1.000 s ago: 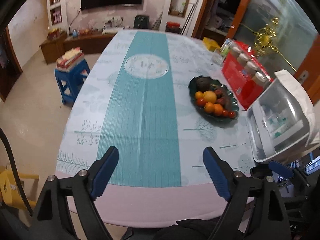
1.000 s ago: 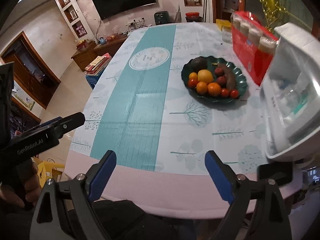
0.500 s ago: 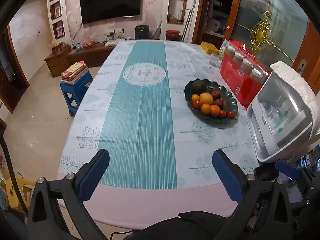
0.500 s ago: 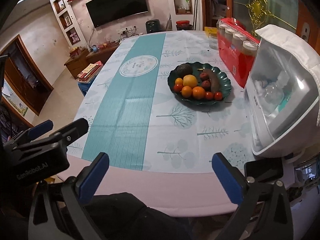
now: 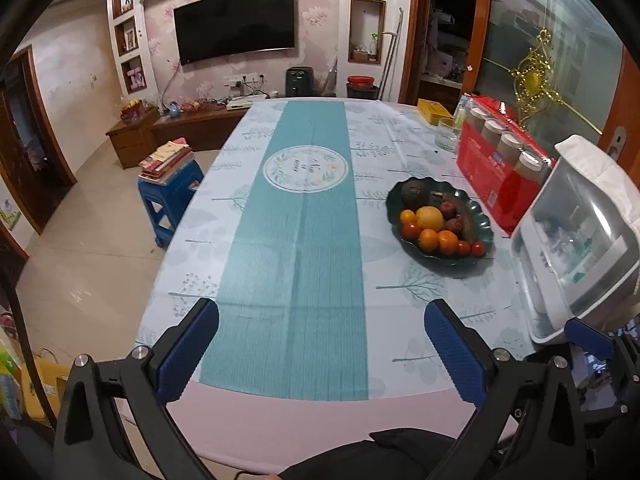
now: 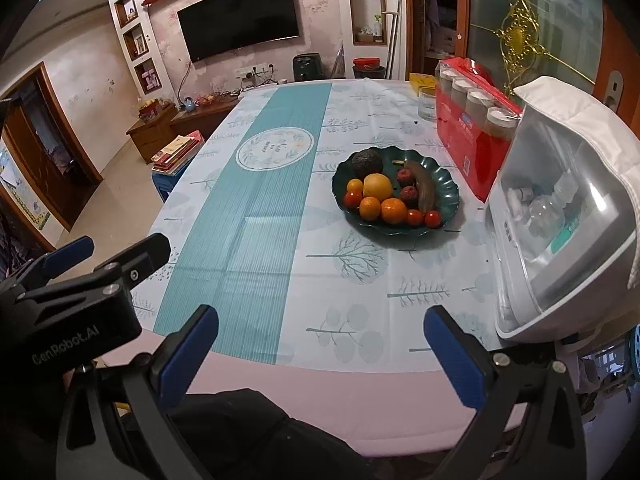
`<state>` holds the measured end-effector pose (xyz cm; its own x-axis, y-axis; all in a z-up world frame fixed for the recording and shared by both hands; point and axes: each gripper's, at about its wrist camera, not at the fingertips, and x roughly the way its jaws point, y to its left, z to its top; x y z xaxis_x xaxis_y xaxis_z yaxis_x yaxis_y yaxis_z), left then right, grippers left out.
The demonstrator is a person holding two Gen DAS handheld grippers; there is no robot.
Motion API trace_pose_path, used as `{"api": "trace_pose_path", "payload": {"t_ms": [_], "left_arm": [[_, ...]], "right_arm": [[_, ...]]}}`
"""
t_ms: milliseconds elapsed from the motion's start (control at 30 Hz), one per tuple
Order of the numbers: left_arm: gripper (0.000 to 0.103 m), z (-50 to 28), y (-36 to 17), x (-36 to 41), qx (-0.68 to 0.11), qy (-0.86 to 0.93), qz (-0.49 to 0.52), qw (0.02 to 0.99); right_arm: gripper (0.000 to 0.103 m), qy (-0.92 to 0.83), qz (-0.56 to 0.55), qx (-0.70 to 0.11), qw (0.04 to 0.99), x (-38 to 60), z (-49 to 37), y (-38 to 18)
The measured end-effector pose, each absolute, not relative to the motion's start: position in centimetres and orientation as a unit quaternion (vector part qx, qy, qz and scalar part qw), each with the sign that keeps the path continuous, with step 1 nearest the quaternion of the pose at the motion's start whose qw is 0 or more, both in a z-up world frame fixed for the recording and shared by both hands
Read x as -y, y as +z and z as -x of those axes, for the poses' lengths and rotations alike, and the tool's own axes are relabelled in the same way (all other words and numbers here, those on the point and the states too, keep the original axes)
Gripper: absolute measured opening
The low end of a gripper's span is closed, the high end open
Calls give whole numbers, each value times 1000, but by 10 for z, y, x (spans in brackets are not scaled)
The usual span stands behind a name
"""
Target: Organize fruits
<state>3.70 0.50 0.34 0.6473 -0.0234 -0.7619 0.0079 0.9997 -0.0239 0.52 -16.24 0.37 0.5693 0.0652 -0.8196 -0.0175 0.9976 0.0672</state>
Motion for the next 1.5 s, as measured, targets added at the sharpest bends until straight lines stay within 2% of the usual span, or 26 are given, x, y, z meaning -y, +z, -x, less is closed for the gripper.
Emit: {"api": "trace_pose_path", "payload": {"t_ms": [1500], "left_arm": [[102, -49, 3, -5, -420, -1, -9, 908]], "right_arm": [[103, 31, -35, -484, 874, 160, -18, -14]]}}
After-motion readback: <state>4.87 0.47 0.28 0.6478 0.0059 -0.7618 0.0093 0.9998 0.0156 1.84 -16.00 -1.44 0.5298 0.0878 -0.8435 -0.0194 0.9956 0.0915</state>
